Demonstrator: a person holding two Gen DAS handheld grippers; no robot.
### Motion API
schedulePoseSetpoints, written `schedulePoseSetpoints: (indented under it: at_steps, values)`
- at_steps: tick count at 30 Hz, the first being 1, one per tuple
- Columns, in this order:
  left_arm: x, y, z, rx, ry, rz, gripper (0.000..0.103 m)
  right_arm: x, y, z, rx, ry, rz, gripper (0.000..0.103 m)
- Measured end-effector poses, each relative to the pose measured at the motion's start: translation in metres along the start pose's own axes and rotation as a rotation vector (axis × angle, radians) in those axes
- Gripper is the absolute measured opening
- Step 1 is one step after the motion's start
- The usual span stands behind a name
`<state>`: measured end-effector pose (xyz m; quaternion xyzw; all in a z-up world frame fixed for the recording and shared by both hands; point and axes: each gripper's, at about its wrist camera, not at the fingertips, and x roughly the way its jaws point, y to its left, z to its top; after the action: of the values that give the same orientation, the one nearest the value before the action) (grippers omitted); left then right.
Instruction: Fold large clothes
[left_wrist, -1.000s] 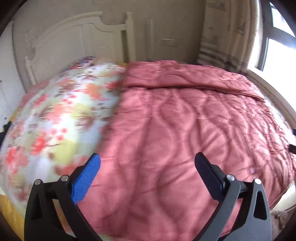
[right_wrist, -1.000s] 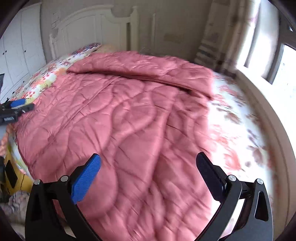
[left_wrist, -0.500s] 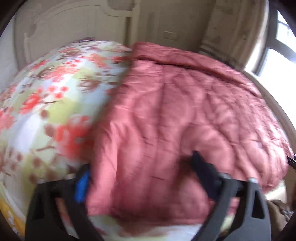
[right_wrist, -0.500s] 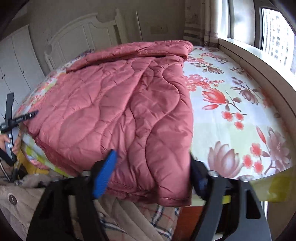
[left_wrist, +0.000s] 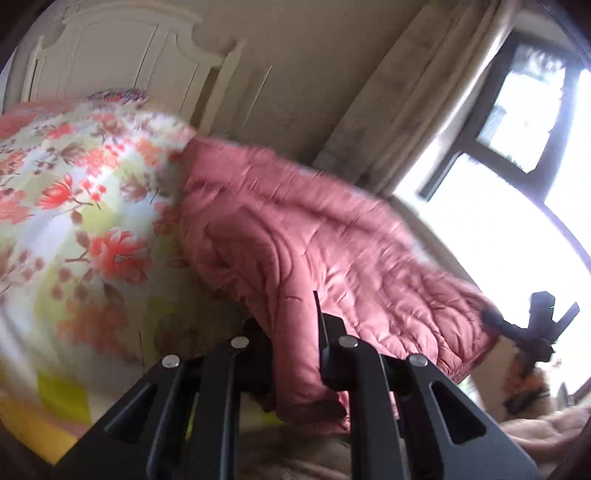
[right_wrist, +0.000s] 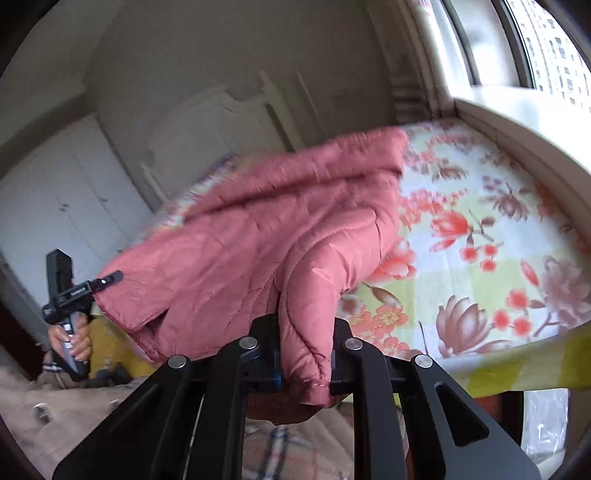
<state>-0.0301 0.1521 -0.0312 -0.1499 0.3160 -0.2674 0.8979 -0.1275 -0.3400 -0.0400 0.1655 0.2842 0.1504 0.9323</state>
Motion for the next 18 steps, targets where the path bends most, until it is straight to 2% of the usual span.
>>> schedulePoseSetpoints:
  at_steps: [4,7,10,14,15,16,17,18]
  values:
    - [-0.071,-0.015,0.003,-0.030,-0.103,-0.126,0.015,-0.065,0.021,0.014,-0.016,-0.134,0.081,0.016]
    - [-0.093,-0.031,0.032,0.021,-0.160,-0.149,0.017,-0.084,0.042,0.047,-0.042,-0.220,0.095,0.016]
    - [-0.084,-0.038,0.080,0.034,-0.177,-0.145,0.019,-0.065,0.050,0.102,-0.037,-0.230,0.073,0.016]
    - [-0.011,-0.017,0.170,-0.034,-0.114,-0.047,0.025,0.013,0.028,0.194,0.020,-0.184,-0.037,0.017]
    - [0.013,-0.005,0.190,-0.075,-0.089,-0.024,0.032,0.045,0.012,0.218,0.062,-0.140,-0.042,0.021]
    - [0.037,0.009,0.206,-0.115,-0.058,-0.006,0.048,0.070,-0.001,0.231,0.100,-0.098,-0.037,0.025]
    - [0.067,0.030,0.224,-0.167,-0.023,0.042,0.058,0.094,-0.016,0.243,0.145,-0.049,-0.043,0.040]
    - [0.088,0.051,0.233,-0.229,-0.008,0.094,0.072,0.117,-0.033,0.251,0.198,-0.002,-0.055,0.063]
